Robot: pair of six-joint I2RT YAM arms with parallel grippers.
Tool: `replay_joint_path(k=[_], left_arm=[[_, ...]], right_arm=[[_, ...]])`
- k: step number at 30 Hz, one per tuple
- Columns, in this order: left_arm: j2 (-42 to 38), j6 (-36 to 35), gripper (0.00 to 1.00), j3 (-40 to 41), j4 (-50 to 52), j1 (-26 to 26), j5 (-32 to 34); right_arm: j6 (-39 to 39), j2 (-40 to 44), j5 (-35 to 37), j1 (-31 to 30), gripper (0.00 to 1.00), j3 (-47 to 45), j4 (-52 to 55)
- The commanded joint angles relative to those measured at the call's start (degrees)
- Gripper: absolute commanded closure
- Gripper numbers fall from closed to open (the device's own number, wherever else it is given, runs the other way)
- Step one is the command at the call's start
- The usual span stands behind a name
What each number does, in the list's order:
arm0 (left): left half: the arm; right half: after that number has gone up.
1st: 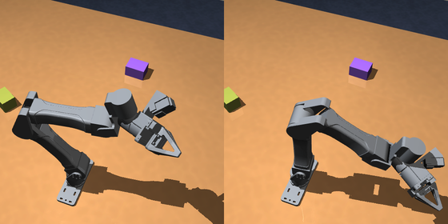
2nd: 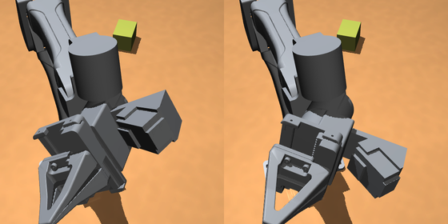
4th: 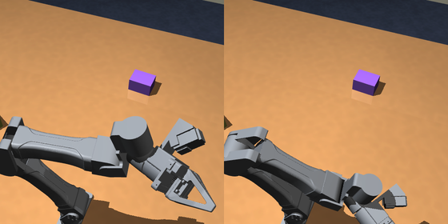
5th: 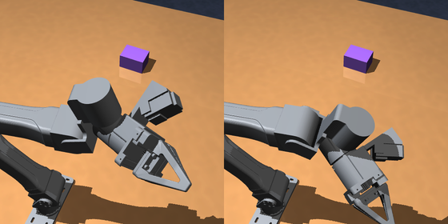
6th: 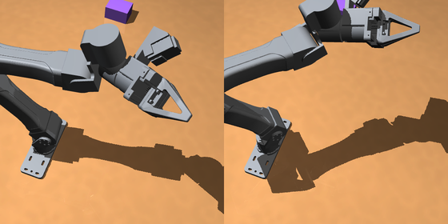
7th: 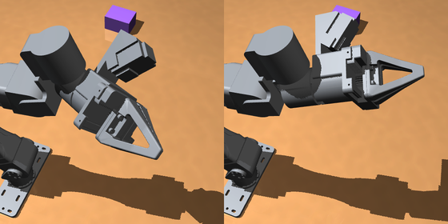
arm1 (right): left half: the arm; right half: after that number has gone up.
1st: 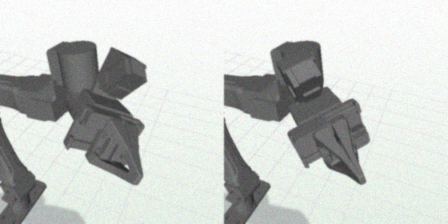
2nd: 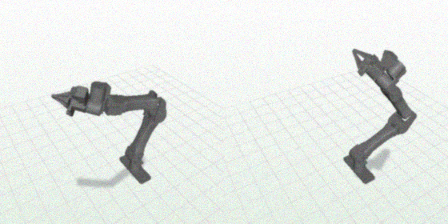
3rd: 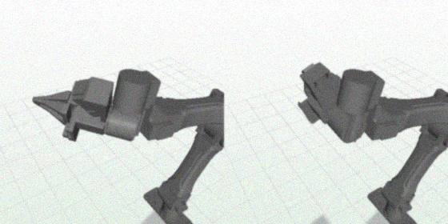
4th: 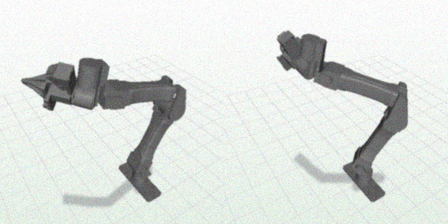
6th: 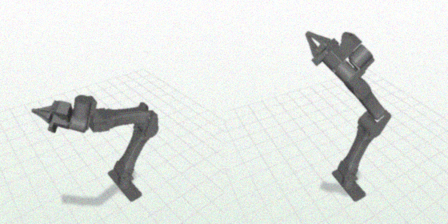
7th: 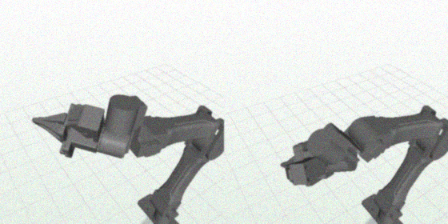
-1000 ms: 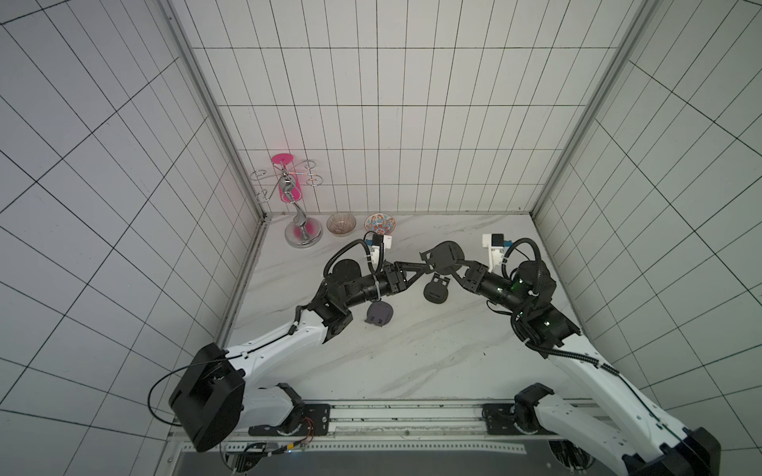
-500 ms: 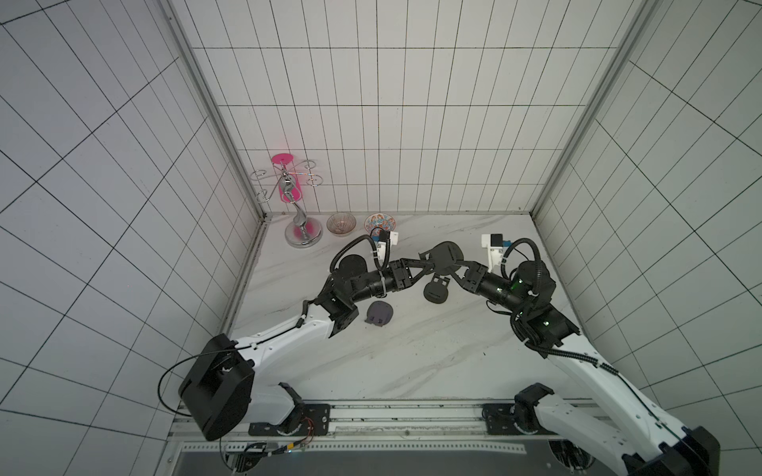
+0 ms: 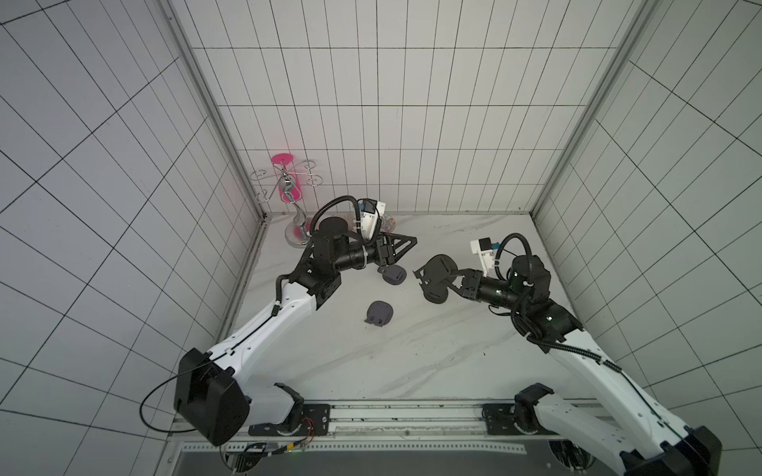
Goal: Open the phone stand
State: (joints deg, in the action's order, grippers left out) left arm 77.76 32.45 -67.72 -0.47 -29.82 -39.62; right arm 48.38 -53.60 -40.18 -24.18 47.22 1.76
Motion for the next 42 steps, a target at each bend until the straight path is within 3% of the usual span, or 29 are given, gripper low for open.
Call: replay_joint_path(k=[1, 4, 10, 14, 22, 26, 33, 42], left_arm=[[3.6, -12.04, 0.44, -4.37, 14.14, 0.38, -3.82], [4.47, -14.46, 0.46, -5.68, 16.72, 0.38, -4.65], [5.13, -12.3, 0.54, -4.99, 13.06, 0.29, -13.02], [2.95, -11.85, 0.55, -2.57, 11.7, 0.42, -12.42], [1.89, -18.82, 0.54, -7.89, 22.18, 0.73, -12.88], [1.3, -19.22, 0.51, -8.94, 23.66, 0.73, -16.28], [0.84, -22.47, 0.37, -9.34, 29.37, -0.4, -15.93], [1.1, -25.19, 0.39, -8.29, 32.81, -5.5, -14.04]], right_arm=[[-2.04, 0.0, -7.35, 0.88, 1.0, 5.98, 3.01], [-2.04, -0.27, -9.86, 0.98, 1.0, 7.06, 3.56], [-2.24, -0.18, -11.18, 0.98, 1.0, 6.57, 4.81], [-2.15, -0.28, -11.48, 0.98, 1.0, 6.5, 4.83], [-3.08, -1.85, -13.55, 0.98, 1.0, 7.44, 6.75], [-4.65, -2.17, -13.86, 1.05, 1.0, 7.97, 8.69], [-5.23, -2.38, -15.5, 1.16, 1.0, 8.53, 8.27], [-5.55, -3.28, -17.45, 1.16, 1.0, 9.17, 6.94]])
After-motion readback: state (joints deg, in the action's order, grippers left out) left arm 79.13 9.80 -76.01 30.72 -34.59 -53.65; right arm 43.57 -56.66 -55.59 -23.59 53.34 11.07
